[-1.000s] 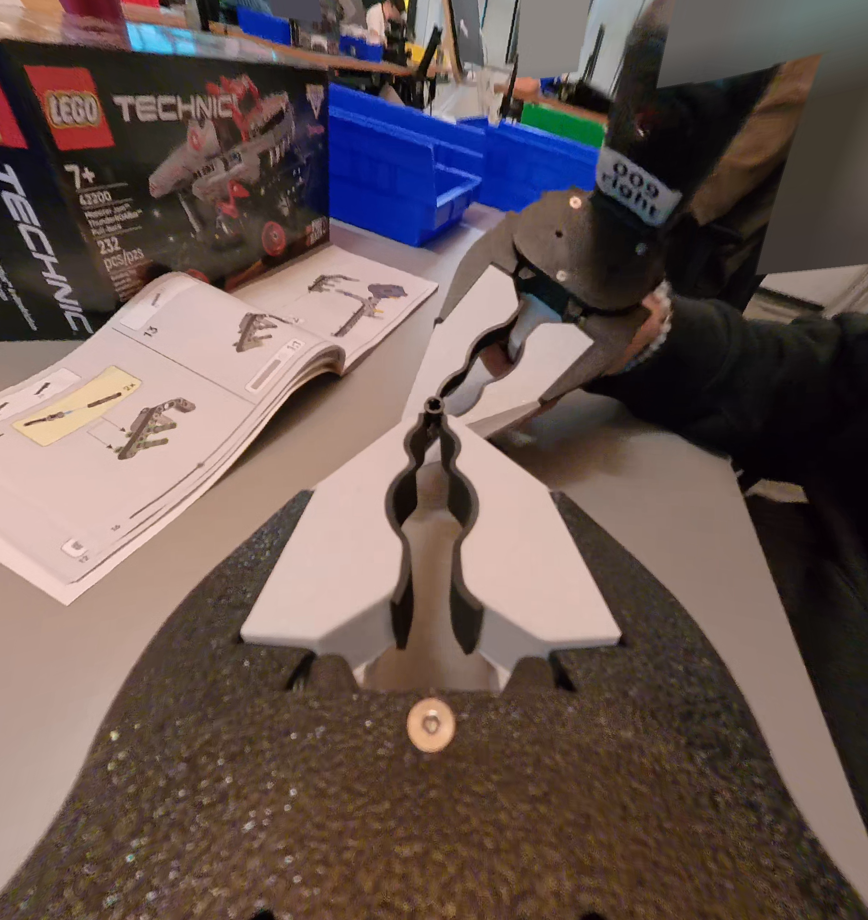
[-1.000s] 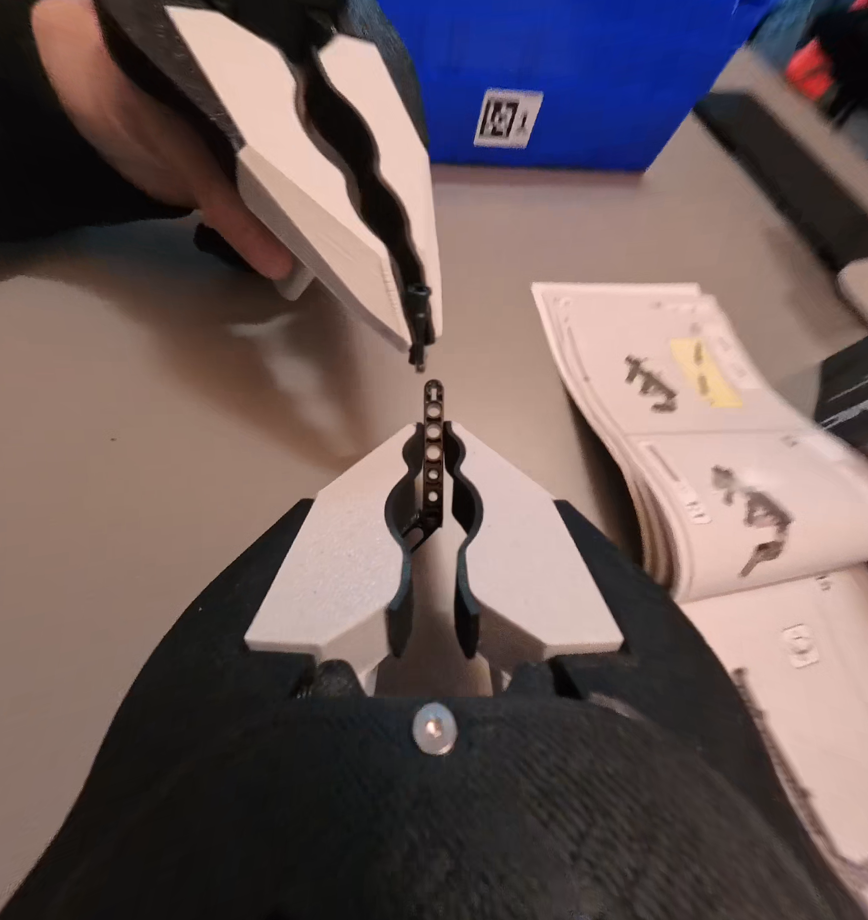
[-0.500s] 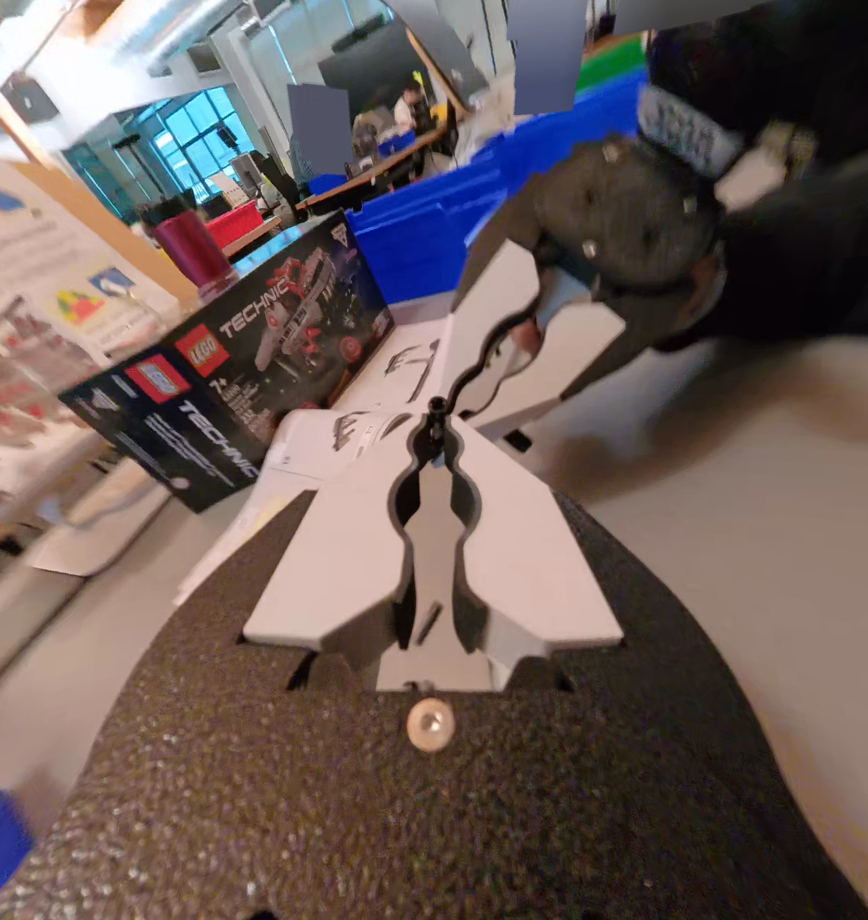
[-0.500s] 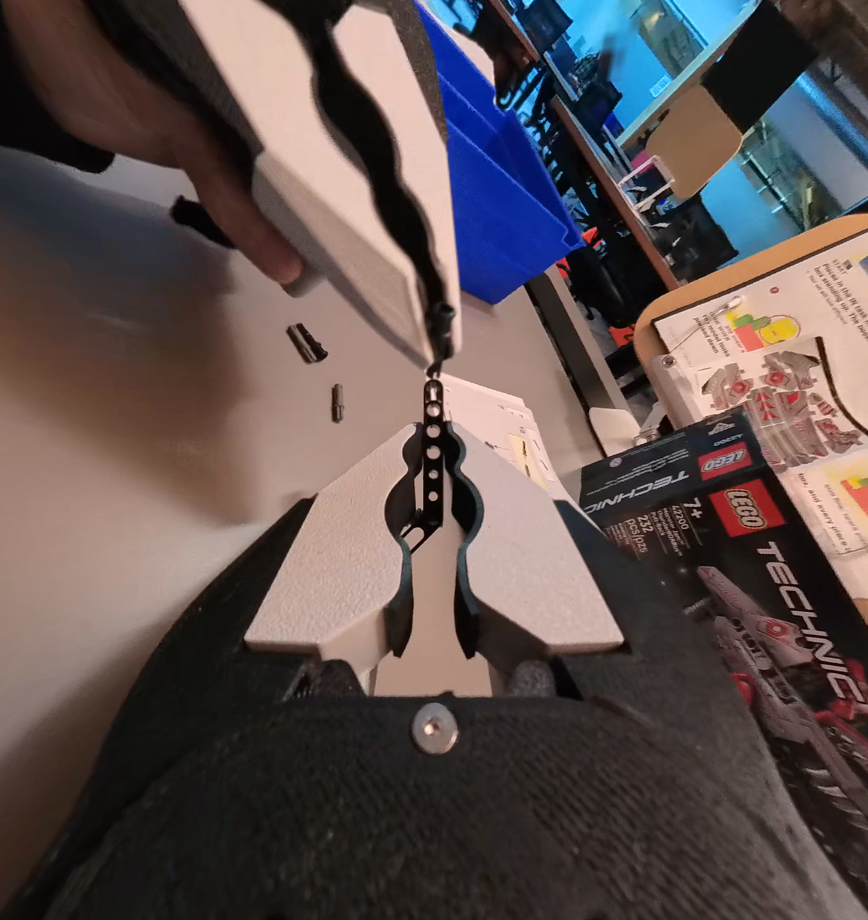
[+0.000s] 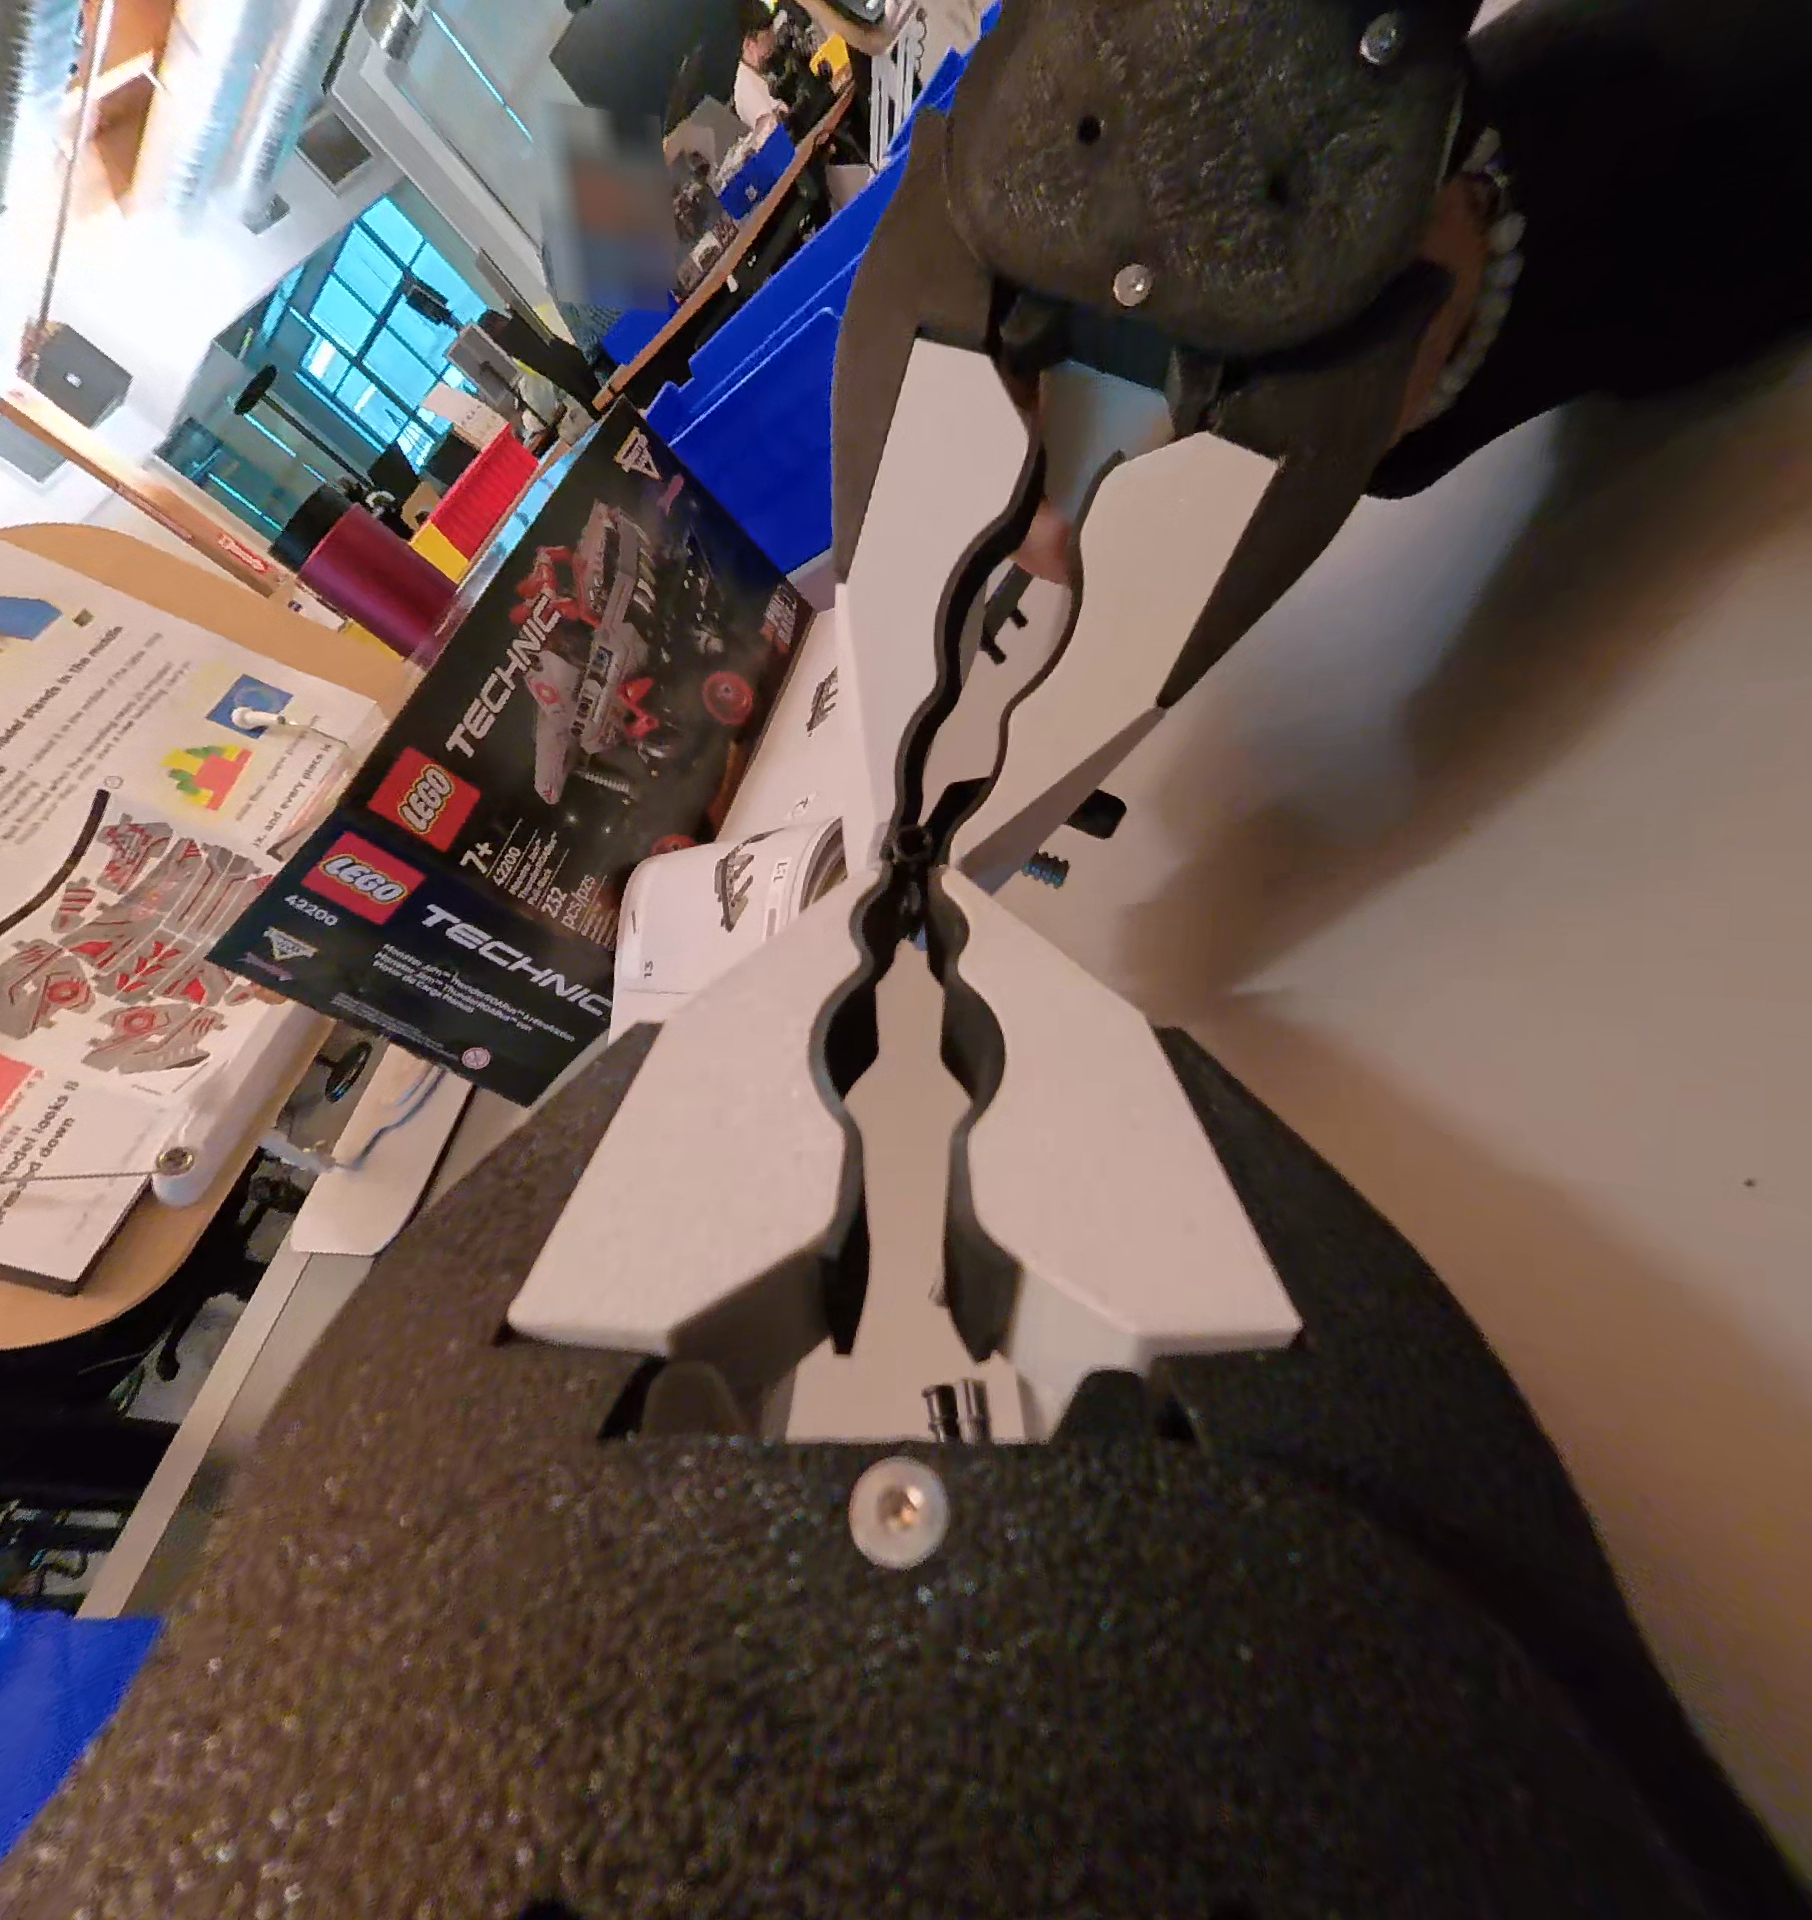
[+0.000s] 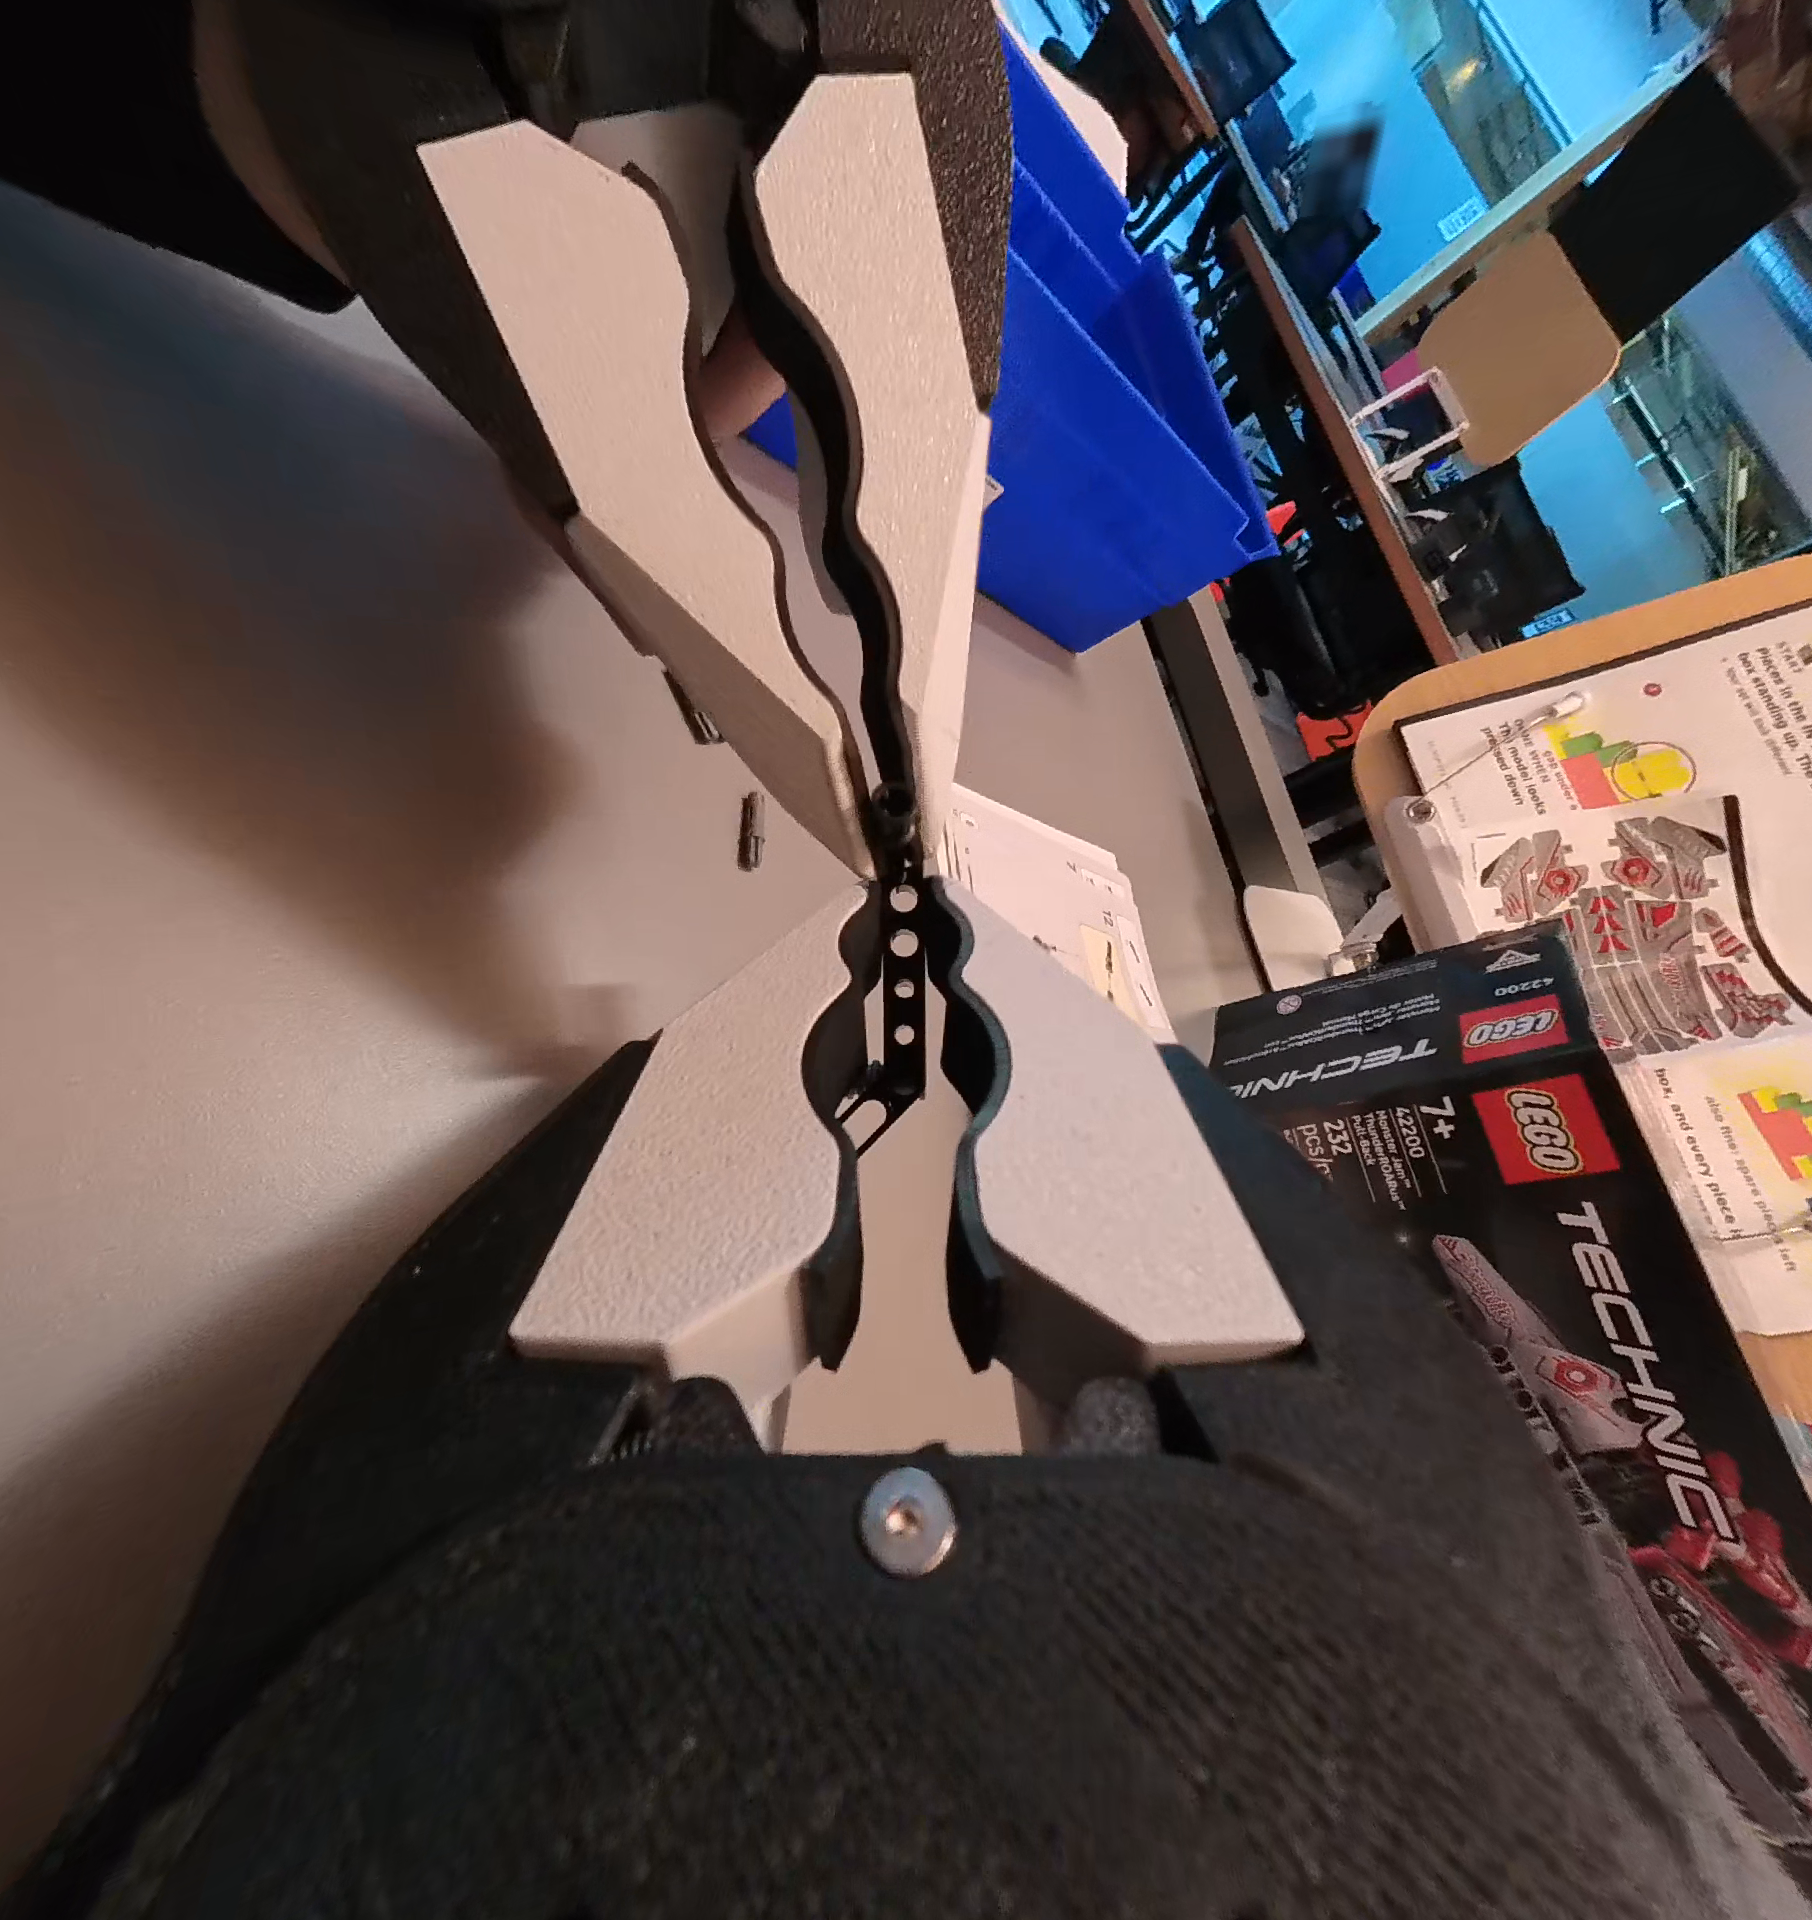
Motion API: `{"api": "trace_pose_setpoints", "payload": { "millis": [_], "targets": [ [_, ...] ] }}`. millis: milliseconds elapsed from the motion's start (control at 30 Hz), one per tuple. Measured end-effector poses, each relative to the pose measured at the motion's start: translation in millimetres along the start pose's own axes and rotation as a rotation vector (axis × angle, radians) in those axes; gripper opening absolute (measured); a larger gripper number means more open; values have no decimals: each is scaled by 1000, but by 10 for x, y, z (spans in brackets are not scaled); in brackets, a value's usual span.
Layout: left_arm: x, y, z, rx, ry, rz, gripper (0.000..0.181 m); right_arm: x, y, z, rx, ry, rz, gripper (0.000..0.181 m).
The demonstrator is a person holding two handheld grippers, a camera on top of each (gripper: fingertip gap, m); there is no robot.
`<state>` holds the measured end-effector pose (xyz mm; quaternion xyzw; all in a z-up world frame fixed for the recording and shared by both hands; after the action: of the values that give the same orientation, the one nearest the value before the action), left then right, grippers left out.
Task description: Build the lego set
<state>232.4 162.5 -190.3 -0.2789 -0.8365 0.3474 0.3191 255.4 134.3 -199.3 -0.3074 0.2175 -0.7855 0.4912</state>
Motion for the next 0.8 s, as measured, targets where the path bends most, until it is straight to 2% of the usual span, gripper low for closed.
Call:
{"api": "trace_pose_setpoints", "payload": {
  "millis": [33, 267, 467, 800],
  "targets": [
    [9, -6, 2, 0, 4, 9, 2, 6, -8, -2, 1, -2, 2, 5],
    [110, -55, -7, 49, 28, 131, 2, 71, -105, 27, 34, 14, 37, 4],
    [86, -57, -1, -13, -15, 99, 2, 70, -92, 29, 28, 13, 14, 5],
    [49, -30, 5, 52, -8, 126, 2, 59, -59, 17, 12, 3, -10, 5]
  ]
}}
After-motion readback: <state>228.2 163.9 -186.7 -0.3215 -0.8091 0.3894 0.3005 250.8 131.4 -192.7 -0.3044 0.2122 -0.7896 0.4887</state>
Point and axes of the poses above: each gripper's, where its closed fingertips meet, x back along the fingers, y out of its underside, z = x × y across the jaws, the point moved 3 cm from there along x, back along the fingers, and after that the axes turned 8 degrees about y, right-handed, at the moved point
